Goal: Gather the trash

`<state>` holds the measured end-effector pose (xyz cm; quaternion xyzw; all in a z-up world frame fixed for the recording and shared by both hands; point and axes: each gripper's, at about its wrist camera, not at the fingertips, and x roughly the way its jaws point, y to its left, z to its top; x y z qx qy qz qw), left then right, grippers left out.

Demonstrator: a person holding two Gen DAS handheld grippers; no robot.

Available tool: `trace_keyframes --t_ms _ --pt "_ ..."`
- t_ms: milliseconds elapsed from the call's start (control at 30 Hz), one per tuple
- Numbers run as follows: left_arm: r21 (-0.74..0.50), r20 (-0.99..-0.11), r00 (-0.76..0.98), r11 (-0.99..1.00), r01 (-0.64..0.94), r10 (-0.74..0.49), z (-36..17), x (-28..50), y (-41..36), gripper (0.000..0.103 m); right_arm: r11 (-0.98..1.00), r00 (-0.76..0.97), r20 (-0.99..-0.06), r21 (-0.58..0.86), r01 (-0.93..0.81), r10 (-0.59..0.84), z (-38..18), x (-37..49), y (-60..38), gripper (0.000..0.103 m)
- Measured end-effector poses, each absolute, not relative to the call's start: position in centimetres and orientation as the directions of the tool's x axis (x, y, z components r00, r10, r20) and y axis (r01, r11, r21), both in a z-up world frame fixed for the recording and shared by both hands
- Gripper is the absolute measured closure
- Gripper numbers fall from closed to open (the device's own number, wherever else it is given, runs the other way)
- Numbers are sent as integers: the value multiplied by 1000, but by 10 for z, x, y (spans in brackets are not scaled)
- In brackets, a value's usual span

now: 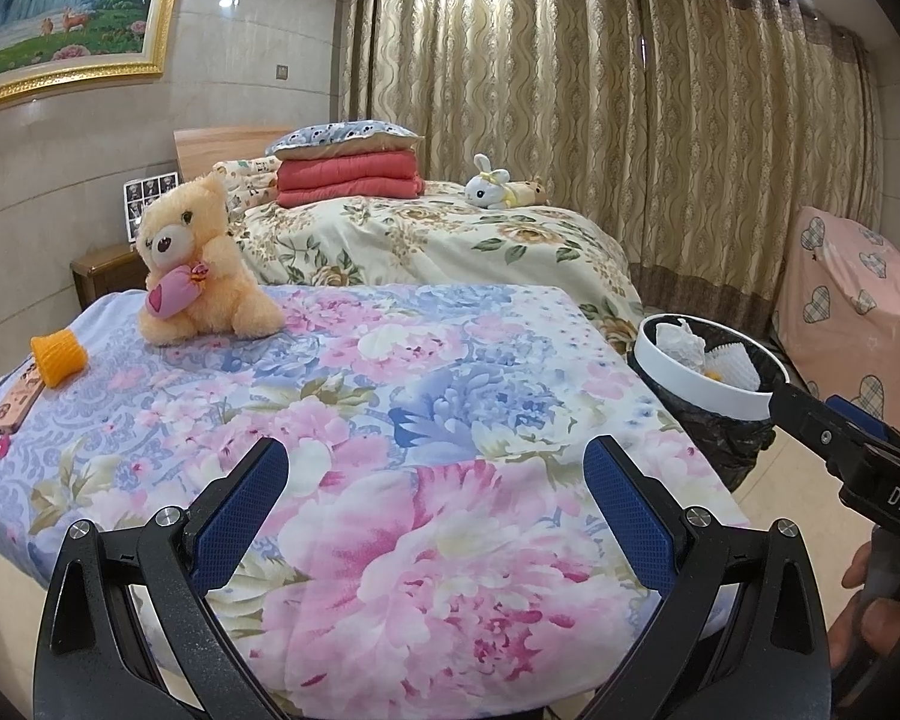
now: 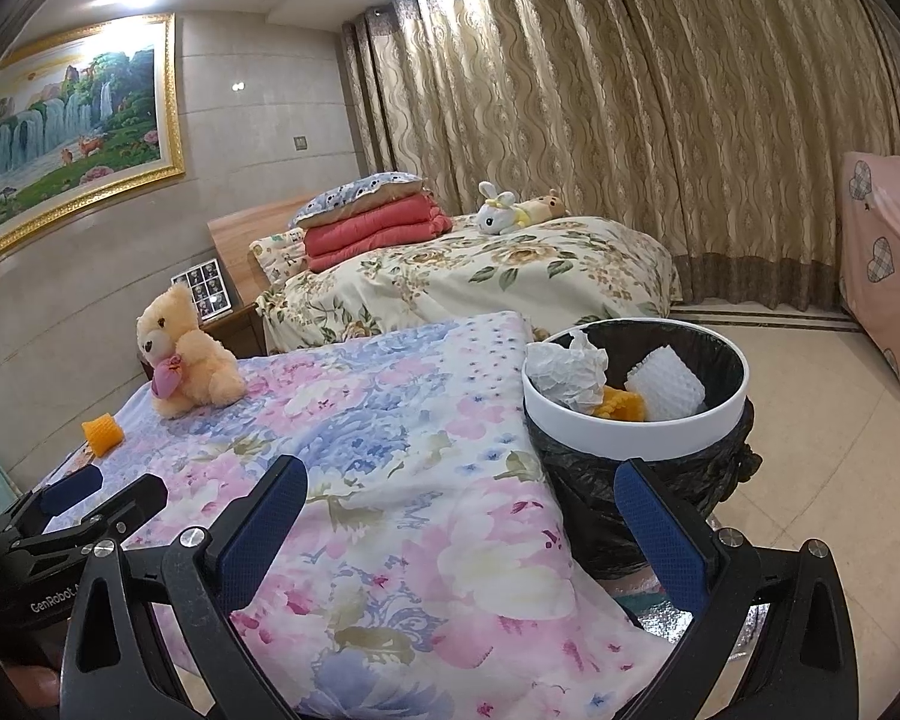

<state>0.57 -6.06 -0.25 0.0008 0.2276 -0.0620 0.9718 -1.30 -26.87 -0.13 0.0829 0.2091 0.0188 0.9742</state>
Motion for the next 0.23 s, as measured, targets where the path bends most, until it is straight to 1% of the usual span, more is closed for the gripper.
trace_keyframes --t_ms 233 --pt "-44 -465 876 992 121 -128 -8 11 -58 2 985 901 -428 171 8 67 -6 -6 -272 0"
